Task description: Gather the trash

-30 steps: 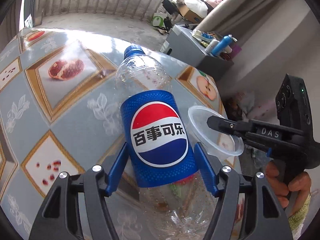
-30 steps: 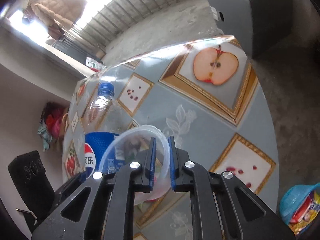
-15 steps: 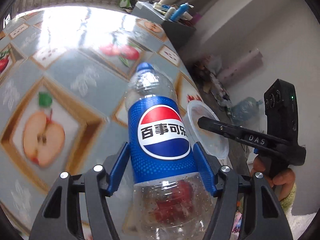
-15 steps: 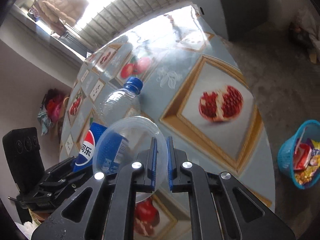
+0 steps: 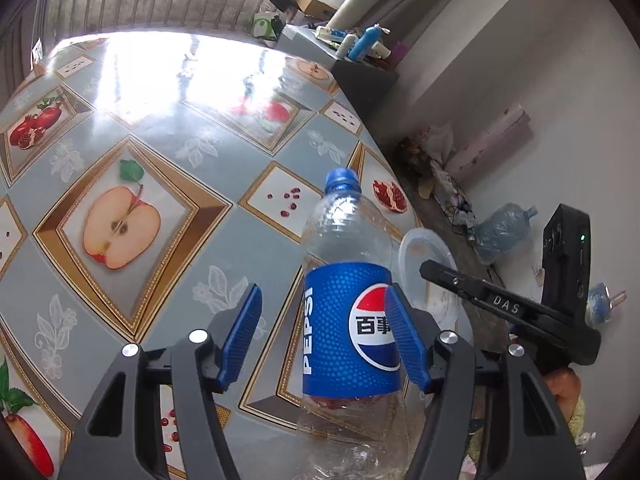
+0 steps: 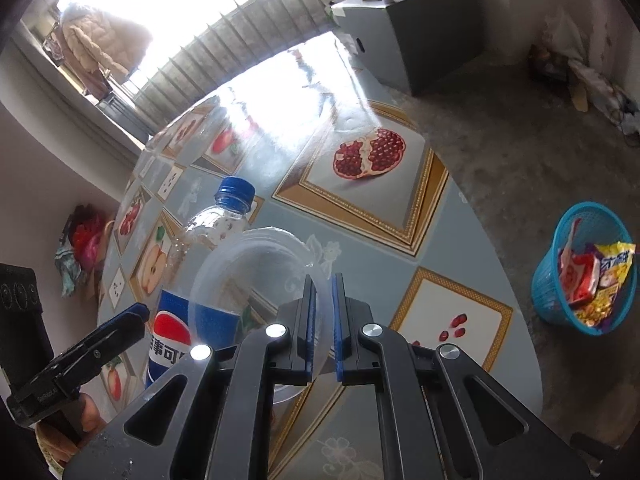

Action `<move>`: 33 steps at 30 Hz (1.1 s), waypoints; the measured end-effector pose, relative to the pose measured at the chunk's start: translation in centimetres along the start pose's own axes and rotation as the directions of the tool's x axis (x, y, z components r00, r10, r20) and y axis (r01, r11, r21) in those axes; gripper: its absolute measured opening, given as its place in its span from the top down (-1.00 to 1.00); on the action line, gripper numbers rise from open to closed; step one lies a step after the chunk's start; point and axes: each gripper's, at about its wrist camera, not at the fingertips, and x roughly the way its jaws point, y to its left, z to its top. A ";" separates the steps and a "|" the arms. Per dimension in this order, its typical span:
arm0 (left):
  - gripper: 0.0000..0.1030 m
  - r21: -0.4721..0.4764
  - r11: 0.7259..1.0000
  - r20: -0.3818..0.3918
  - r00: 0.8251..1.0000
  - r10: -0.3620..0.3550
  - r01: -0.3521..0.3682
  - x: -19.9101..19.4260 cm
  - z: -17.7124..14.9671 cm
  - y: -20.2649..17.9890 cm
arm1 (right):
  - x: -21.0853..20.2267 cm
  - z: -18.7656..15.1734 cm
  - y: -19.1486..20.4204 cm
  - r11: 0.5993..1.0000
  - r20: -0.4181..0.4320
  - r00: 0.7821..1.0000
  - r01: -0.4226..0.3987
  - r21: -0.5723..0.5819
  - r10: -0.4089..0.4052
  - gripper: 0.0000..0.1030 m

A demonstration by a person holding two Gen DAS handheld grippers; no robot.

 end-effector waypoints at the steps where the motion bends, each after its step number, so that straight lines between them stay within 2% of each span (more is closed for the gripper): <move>1: -0.22 -0.010 1.000 0.004 1.000 -0.001 0.001 -0.2 0.0 0.2 | 0.0 -0.2 0.1 1.000 0.000 1.000 0.001 -0.002 -0.001 0.81; 4: -0.24 -0.026 1.000 0.011 1.000 0.007 -0.007 -0.5 0.0 0.7 | -0.2 -0.2 0.4 1.000 0.011 1.000 -0.004 -0.013 0.004 0.60; 6: -0.25 -0.028 0.999 0.012 1.000 0.017 -0.017 -0.6 0.0 0.7 | -0.6 -0.6 0.4 1.000 0.028 1.000 -0.008 -0.012 0.008 0.34; 9: -0.29 -0.022 0.999 0.024 0.999 0.034 -0.033 -0.9 0.2 0.6 | -1.2 -0.4 0.4 1.000 0.054 0.998 -0.016 -0.010 0.017 0.16; 12: -0.36 -0.020 0.998 0.042 0.998 0.054 -0.053 -1.4 0.5 0.7 | -1.7 -0.1 0.0 1.000 0.074 0.997 -0.029 -0.002 0.029 0.07; 20: -0.44 -0.023 0.997 0.069 0.995 0.074 -0.072 -1.9 1.0 0.8 | -2.8 0.2 0.0 0.995 0.130 0.987 -0.096 0.003 0.095 -0.11; 33: -0.44 -0.053 0.995 0.107 0.991 0.085 -0.080 -3.2 1.0 1.9 | -5.9 0.7 0.5 0.983 0.218 0.959 -0.186 -0.007 0.183 -0.17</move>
